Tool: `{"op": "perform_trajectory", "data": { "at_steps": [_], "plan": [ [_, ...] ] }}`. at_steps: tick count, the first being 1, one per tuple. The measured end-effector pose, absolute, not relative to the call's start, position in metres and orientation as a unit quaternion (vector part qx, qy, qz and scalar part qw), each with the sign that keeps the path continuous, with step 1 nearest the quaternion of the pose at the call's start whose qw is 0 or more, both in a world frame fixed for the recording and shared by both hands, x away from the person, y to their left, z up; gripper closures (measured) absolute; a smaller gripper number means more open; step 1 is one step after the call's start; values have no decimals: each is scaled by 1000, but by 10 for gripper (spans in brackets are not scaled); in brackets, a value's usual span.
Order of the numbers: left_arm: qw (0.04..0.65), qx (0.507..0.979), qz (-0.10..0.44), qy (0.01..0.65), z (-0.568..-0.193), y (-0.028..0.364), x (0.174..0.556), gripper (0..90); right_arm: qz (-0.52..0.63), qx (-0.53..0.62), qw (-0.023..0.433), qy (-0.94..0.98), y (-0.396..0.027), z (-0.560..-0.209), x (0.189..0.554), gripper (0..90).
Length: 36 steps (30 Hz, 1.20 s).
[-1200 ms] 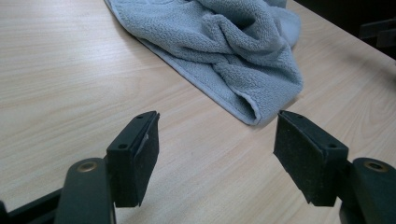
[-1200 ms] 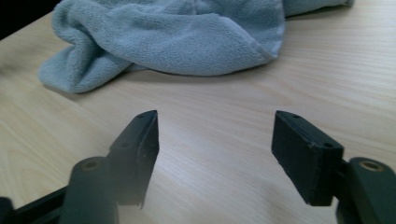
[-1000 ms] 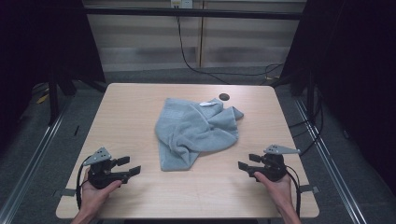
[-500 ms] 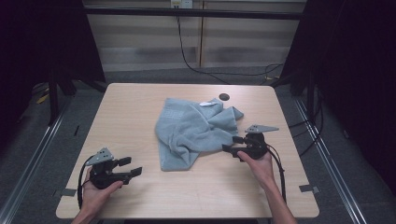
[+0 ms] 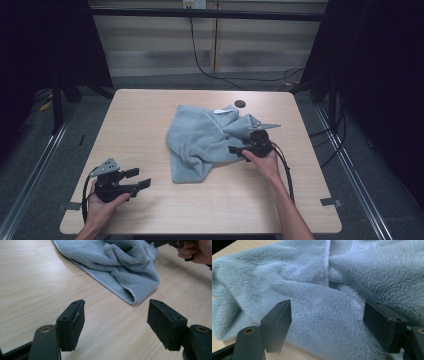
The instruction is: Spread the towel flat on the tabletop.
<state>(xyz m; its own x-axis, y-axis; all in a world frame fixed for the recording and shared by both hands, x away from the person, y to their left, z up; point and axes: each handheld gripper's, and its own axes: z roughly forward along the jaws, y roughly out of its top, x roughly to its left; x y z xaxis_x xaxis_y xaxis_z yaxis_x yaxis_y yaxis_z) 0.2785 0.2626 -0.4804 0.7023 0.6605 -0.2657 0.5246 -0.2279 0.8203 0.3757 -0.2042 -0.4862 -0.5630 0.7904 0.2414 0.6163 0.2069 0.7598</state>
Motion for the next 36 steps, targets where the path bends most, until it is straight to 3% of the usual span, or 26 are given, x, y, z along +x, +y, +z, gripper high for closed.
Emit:
{"op": "perform_trajectory", "data": {
  "at_steps": [5, 9, 10, 11, 12, 17, 24, 30, 36],
  "plan": [
    [492, 780, 72, 379, -480, 263, 277, 304, 405, 458, 93, 786, -194, -505, 382, 264],
    [493, 778, 73, 382, -480, 264, 278, 303, 403, 456, 116, 785, -188, -509, 379, 314],
    [492, 778, 74, 382, -480, 264, 278, 302, 389, 449, 138, 793, -185, -509, 376, 382],
    [492, 778, 74, 382, -480, 264, 278, 302, 389, 449, 138, 793, -185, -509, 376, 382],
    [493, 778, 74, 382, -480, 263, 277, 301, 370, 448, 148, 800, -183, -506, 374, 507],
    [493, 780, 74, 379, -480, 262, 277, 296, 379, 447, 136, 799, -186, -506, 368, 700],
    [488, 779, 76, 386, -480, 256, 278, 296, 402, 434, 116, 798, -185, -508, 350, 731],
    [486, 801, 61, 344, -477, 233, 275, 293, 410, 413, 87, 809, -180, -508, 331, 731],
    [500, 787, 55, 357, -475, 238, 277, 292, 409, 393, 77, 820, -176, -507, 315, 733]
  ]
}}
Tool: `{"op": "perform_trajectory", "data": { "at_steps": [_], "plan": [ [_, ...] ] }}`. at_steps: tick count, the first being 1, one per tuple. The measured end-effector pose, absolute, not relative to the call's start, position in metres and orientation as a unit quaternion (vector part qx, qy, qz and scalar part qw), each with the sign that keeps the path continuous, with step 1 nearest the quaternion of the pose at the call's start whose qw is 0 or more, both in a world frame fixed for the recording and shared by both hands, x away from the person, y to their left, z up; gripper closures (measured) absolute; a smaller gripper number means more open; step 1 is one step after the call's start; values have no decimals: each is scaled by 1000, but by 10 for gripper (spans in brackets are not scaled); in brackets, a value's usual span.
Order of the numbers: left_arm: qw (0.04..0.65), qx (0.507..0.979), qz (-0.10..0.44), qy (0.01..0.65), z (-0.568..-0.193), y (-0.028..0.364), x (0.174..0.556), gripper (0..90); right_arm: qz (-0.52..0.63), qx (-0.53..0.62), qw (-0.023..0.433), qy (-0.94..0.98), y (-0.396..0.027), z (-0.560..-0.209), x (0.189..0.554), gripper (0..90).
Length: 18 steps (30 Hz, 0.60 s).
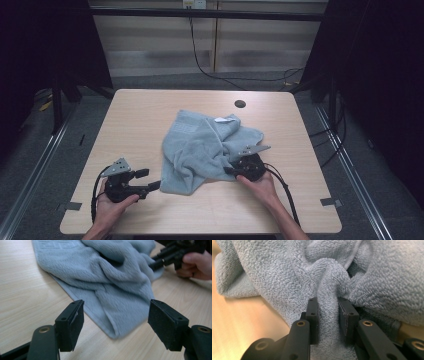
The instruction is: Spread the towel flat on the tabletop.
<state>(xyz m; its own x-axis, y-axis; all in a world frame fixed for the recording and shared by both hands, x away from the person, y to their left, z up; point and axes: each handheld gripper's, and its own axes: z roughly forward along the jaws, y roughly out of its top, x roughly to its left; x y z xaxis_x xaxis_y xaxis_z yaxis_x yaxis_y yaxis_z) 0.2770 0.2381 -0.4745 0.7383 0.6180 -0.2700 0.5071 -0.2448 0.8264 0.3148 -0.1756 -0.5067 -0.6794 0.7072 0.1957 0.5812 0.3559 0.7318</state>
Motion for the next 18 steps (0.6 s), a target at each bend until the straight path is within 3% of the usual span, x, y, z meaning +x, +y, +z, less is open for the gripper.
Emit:
{"op": "perform_trajectory", "data": {
  "at_steps": [8, 12, 18],
  "plan": [
    [506, 785, 61, 352, -464, 219, 297, 301, 414, 362, 54, 834, -170, -505, 282, 733],
    [507, 792, 27, 338, -463, 192, 309, 285, 417, 351, 49, 837, -167, -505, 261, 733],
    [446, 841, 18, 307, -483, 160, 305, 285, 416, 344, 46, 840, -165, -504, 251, 729]
  ]
}}
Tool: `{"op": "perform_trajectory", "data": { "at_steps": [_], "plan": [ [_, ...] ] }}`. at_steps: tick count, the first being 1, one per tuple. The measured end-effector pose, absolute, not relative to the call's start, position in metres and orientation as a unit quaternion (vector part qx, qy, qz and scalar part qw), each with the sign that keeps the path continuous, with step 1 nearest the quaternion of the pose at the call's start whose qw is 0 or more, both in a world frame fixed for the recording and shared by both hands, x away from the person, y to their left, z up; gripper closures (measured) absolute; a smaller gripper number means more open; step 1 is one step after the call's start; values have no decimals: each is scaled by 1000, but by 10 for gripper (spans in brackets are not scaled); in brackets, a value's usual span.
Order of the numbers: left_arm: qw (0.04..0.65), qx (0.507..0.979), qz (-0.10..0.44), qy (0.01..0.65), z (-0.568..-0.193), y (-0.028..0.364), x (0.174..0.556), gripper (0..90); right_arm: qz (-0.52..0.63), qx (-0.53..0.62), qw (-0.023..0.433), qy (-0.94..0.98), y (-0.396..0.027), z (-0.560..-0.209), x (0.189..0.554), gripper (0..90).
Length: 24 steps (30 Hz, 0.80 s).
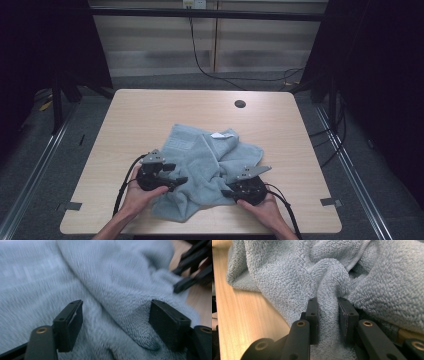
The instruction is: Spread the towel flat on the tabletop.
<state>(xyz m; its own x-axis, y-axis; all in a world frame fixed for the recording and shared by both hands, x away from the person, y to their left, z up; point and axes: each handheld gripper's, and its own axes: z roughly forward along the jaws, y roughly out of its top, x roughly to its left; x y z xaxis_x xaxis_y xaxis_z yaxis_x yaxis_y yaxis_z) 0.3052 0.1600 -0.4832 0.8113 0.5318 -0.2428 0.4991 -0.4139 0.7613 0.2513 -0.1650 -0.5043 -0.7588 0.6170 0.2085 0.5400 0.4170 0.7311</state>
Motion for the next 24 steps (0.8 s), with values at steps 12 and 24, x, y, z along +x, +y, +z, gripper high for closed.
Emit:
{"op": "perform_trajectory", "data": {
  "at_steps": [12, 24],
  "plan": [
    [430, 857, -11, 284, -492, 181, 266, 650, 413, 357, 39, 837, -164, -502, 243, 635],
    [480, 824, 5, 300, -462, 187, 272, 404, 467, 388, 94, 789, -204, -450, 232, 454]
  ]
}}
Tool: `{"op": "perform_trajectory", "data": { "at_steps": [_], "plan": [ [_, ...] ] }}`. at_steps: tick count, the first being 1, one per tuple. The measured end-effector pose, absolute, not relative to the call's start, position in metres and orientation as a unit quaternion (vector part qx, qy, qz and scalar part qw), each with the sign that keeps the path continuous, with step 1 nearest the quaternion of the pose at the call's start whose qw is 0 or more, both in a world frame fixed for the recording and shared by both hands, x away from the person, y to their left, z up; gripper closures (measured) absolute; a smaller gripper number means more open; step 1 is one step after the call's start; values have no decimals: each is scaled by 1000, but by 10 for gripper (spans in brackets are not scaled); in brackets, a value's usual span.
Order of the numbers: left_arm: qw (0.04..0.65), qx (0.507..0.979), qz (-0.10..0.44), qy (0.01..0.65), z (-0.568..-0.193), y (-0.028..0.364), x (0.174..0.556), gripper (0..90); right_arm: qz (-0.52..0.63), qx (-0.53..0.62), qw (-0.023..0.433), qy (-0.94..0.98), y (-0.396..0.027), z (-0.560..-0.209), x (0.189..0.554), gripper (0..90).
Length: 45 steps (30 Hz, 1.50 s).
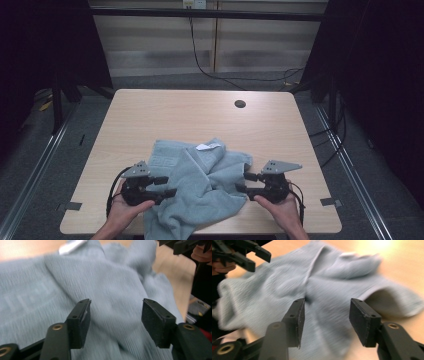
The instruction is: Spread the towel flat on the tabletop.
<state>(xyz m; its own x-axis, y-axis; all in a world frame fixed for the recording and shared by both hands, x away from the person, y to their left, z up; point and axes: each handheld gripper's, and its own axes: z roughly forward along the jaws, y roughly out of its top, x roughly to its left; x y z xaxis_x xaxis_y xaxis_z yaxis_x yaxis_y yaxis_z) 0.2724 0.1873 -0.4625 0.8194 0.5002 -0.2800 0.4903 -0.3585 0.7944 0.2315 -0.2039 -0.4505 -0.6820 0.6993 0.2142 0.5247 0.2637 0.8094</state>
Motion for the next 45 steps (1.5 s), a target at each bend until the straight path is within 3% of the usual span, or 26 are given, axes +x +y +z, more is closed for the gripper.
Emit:
{"op": "perform_trajectory", "data": {
  "at_steps": [5, 7, 12, 13, 23, 25, 27, 30, 31, 32, 36, 45],
  "plan": [
    [465, 825, 28, 321, -464, 170, 310, 387, 459, 390, 118, 790, -208, -444, 261, 334],
    [442, 830, 25, 339, -470, 162, 325, 365, 461, 401, 105, 785, -206, -453, 288, 241],
    [404, 847, 33, 344, -495, 155, 336, 369, 431, 406, 79, 802, -199, -475, 313, 216],
    [404, 848, 35, 341, -497, 157, 334, 417, 418, 408, 77, 808, -196, -487, 318, 223],
    [408, 853, 30, 324, -499, 162, 324, 443, 387, 398, 116, 824, -185, -508, 319, 216],
    [413, 849, 16, 329, -497, 166, 320, 421, 372, 389, 129, 833, -180, -508, 315, 243],
    [417, 848, 10, 327, -494, 168, 318, 364, 360, 379, 126, 843, -177, -505, 310, 325],
    [437, 840, 18, 321, -485, 170, 320, 327, 370, 364, 117, 847, -177, -503, 302, 543],
    [437, 840, 18, 321, -485, 170, 320, 325, 378, 364, 112, 844, -178, -504, 300, 543],
    [447, 833, 22, 325, -481, 170, 322, 323, 382, 366, 106, 842, -178, -504, 299, 657],
    [472, 819, 29, 326, -474, 162, 337, 290, 406, 370, 70, 833, -178, -506, 300, 749],
    [432, 840, 30, 327, -496, 141, 352, 232, 418, 365, 58, 830, -170, -508, 300, 755]
  ]
}}
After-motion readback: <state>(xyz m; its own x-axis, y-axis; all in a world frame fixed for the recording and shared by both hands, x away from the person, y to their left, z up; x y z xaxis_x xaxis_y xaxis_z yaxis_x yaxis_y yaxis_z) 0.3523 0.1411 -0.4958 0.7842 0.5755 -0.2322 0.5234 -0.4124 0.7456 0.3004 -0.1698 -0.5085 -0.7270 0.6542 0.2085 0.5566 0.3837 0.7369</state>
